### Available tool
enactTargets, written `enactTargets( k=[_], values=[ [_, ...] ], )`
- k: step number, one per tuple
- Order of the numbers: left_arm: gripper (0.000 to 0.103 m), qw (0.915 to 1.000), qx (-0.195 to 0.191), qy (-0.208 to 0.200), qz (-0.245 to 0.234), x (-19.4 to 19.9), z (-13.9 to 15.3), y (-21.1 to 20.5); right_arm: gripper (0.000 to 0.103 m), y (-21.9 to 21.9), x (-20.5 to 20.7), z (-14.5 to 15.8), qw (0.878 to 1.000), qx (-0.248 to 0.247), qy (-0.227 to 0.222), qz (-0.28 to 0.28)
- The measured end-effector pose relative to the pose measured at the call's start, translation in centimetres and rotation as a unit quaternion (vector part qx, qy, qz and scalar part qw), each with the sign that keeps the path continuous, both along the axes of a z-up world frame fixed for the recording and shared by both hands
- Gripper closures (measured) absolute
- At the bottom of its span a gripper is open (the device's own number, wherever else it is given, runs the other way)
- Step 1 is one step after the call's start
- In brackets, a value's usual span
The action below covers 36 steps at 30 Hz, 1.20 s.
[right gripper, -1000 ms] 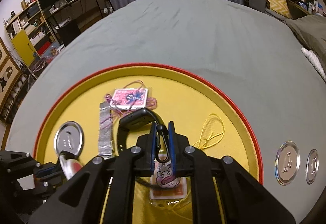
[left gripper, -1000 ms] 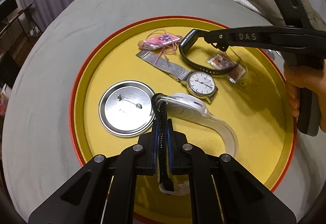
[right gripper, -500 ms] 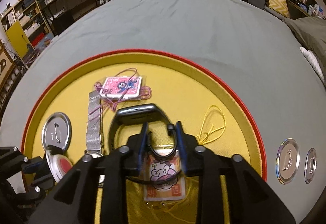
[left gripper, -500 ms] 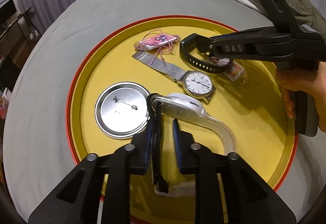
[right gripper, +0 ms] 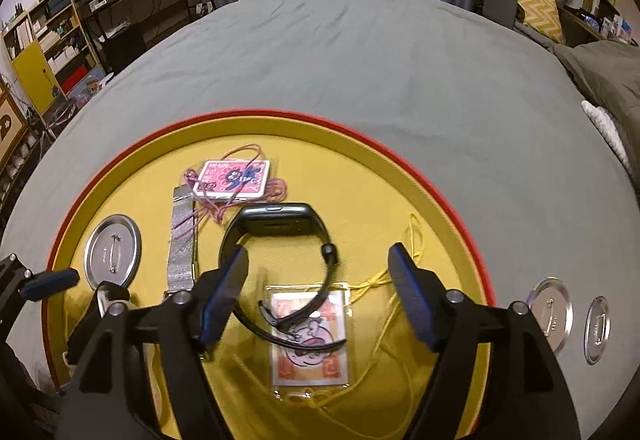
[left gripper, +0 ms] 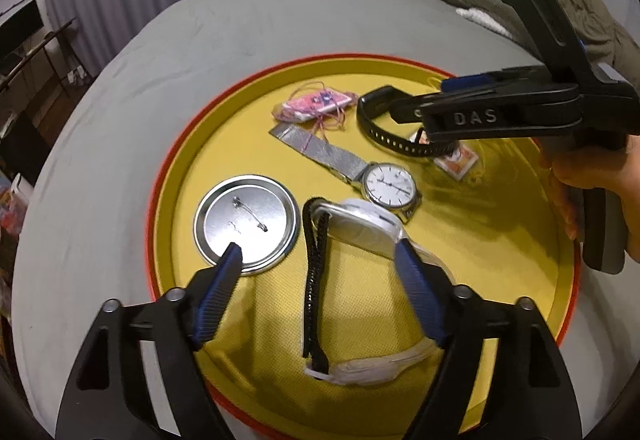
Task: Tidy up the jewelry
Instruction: 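Open the right gripper to drop the band while the left releases the white watch, then move both grippers to the two round silver badges on the bed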
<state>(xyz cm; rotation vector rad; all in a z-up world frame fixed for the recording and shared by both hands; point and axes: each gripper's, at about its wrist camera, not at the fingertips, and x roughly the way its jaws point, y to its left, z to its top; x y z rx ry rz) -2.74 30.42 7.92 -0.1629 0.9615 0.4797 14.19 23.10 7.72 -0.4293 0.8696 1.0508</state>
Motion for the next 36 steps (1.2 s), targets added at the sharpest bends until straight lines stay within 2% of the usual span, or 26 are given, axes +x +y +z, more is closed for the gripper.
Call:
enactTargets(
  k=[3,5,7,13,21,24,29,33,36],
  values=[
    [0.017,1.0000,-0.004,-0.008,0.000,-0.1,0.4,0.2,0.029,-0.4,0.1,0.4,1.000,0.001,-0.002,-0.003],
    [0.014,0.9999,0.002,-0.014,0.001,-0.2,0.8,0.1,0.020,-0.5,0.1,0.7,1.000,0.004,-0.002,-0.004],
    [0.011,0.9997,0.009,-0.021,0.002,-0.3,1.3,0.0,0.017,-0.8,0.2,1.2,1.000,0.015,-0.002,-0.004],
    [0.007,0.9990,0.028,-0.034,0.005,-0.1,2.1,-0.6,0.017,-1.6,0.1,2.7,0.999,0.032,-0.004,-0.008],
    [0.006,0.9968,0.021,-0.077,-0.008,0.0,3.6,-1.9,0.017,-4.4,1.4,5.5,0.998,0.052,-0.018,-0.027],
    [0.006,0.9953,0.015,-0.093,-0.023,0.3,4.3,-3.2,0.017,-6.3,2.8,6.5,0.997,0.062,-0.020,-0.044],
    [0.006,0.9940,0.003,-0.089,-0.063,1.8,4.9,-6.1,0.017,-10.5,5.3,7.5,0.993,0.077,-0.012,-0.084],
    [0.005,0.9902,0.007,-0.088,-0.108,4.2,6.2,-9.2,0.017,-14.8,7.0,7.5,0.989,0.080,-0.013,-0.121],
    [0.005,0.9874,-0.010,-0.081,-0.136,6.4,7.0,-10.7,0.017,-17.7,8.6,7.3,0.985,0.075,-0.010,-0.154]
  ],
)
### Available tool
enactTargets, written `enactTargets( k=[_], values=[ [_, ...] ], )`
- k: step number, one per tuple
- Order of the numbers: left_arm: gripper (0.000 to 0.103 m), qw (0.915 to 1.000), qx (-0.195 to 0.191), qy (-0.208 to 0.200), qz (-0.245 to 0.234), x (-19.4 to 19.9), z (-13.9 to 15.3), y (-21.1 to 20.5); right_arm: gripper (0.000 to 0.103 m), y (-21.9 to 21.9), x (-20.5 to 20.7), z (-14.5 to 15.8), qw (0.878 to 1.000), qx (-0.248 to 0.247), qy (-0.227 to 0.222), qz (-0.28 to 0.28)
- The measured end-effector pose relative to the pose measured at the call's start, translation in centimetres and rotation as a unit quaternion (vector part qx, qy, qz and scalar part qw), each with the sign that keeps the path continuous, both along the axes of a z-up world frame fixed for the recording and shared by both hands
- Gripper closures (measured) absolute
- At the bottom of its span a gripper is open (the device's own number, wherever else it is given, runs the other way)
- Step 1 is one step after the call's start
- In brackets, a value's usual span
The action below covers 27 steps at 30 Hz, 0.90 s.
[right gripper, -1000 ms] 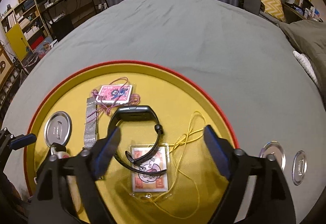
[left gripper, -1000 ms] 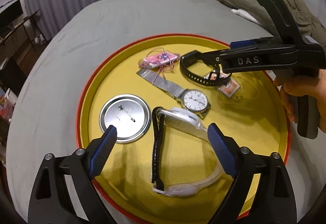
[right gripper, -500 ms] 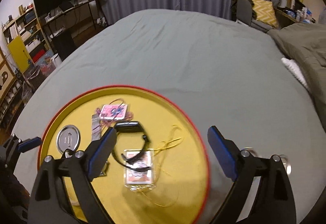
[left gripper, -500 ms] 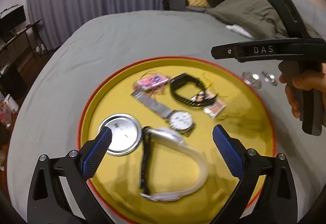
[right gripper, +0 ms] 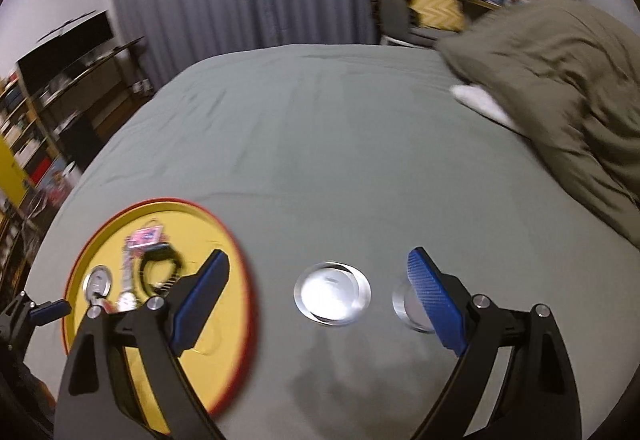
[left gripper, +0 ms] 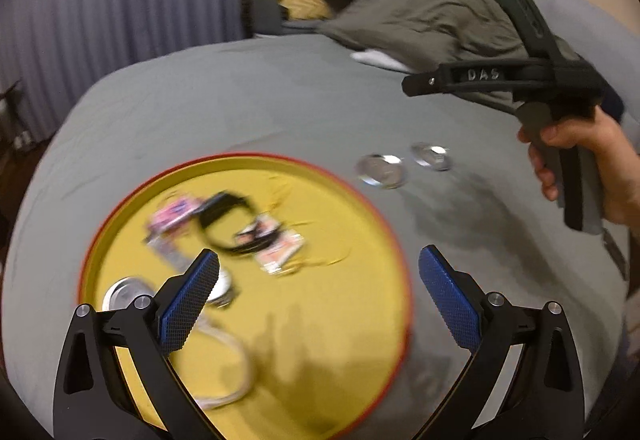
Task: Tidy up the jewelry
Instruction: 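Move both grippers to the two round silver badges on the bed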
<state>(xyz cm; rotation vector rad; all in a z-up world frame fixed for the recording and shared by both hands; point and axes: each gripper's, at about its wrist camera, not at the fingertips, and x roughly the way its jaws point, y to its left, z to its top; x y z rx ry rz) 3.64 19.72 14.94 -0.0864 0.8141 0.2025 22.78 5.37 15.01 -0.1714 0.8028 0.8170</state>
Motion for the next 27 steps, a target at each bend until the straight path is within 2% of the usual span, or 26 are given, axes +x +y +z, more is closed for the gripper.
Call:
enactTargets(
  k=[4,8,12,16,21,27],
  values=[
    [0.005,0.9994,-0.009,0.002,-0.033,3.8,1.5,-2.1,0.017,-3.9,2.5,-0.3,0.998,0.001,0.019,-0.053],
    [0.005,0.9987,-0.024,0.026,-0.035,7.7,1.1,-2.3,0.017,-6.1,4.5,-0.8,0.995,-0.015,0.039,-0.093],
    [0.005,0.9952,-0.040,0.085,-0.026,12.7,-1.5,-1.7,0.017,-7.0,6.4,-2.2,0.989,-0.039,0.080,-0.121],
    [0.005,0.9904,-0.057,0.124,-0.023,16.5,-4.0,-1.7,0.017,-6.8,7.7,-4.0,0.985,-0.057,0.106,-0.126],
    [0.006,0.9822,-0.076,0.171,-0.019,19.9,-7.3,-2.4,0.017,-5.7,9.5,-7.6,0.967,-0.100,0.189,-0.139],
    [0.006,0.9781,-0.078,0.193,0.003,22.5,-10.1,-2.6,0.017,-4.7,10.2,-9.7,0.962,-0.120,0.202,-0.139]
  ],
)
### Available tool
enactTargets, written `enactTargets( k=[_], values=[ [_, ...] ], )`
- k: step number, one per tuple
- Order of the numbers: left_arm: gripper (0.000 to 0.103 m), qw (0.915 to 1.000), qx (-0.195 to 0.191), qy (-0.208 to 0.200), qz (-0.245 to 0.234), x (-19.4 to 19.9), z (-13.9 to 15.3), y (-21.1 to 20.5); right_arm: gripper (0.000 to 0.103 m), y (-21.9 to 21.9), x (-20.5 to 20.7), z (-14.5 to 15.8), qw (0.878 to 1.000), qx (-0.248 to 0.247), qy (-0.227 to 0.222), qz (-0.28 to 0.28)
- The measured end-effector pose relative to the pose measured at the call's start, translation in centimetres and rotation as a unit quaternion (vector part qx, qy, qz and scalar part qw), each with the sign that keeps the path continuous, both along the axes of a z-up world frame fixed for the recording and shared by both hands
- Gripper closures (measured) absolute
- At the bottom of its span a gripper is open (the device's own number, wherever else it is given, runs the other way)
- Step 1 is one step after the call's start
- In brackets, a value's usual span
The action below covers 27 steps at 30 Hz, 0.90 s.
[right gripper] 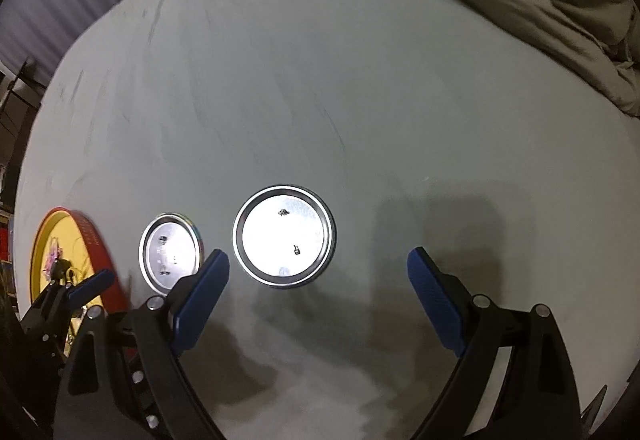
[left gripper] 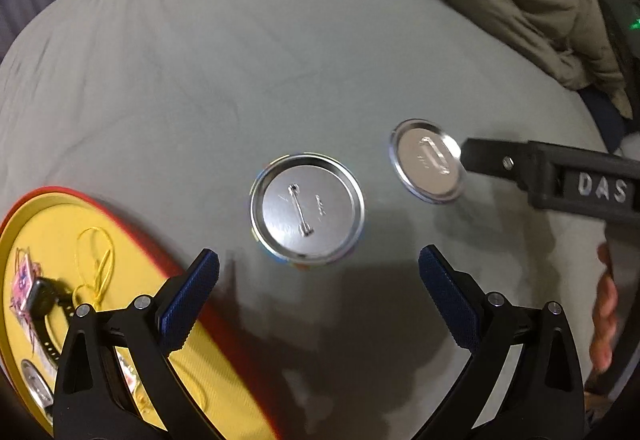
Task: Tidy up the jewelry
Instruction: 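Move both grippers to the two round silver badges on the bed, then close the right gripper on the large silver badge while the left grips the other badge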
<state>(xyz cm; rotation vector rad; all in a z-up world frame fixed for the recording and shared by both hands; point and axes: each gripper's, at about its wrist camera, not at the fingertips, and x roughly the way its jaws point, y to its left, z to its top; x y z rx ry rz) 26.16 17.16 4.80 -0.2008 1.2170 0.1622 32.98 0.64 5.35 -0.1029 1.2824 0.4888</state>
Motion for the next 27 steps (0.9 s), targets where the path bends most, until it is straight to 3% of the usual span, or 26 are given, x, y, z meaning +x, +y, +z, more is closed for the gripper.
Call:
enactTargets(
  k=[4,17,22,27],
  values=[
    [0.006,0.9998,0.012,0.012,0.012,1.6,-1.1,0.2,0.017,0.8,0.6,-1.3,0.999,-0.020,0.028,0.001],
    [0.005,0.9983,0.056,0.018,0.005,3.8,-3.2,-0.9,0.017,2.7,1.3,-4.1,0.998,-0.055,0.041,0.007],
    [0.005,0.9980,0.062,0.006,0.000,3.8,-3.5,-1.2,0.009,3.1,1.3,-5.3,0.998,-0.057,0.039,0.004],
    [0.005,0.9979,0.064,0.007,0.000,3.4,-3.6,-1.3,0.008,2.6,0.6,-5.9,0.998,-0.060,0.021,0.000]
  ],
)
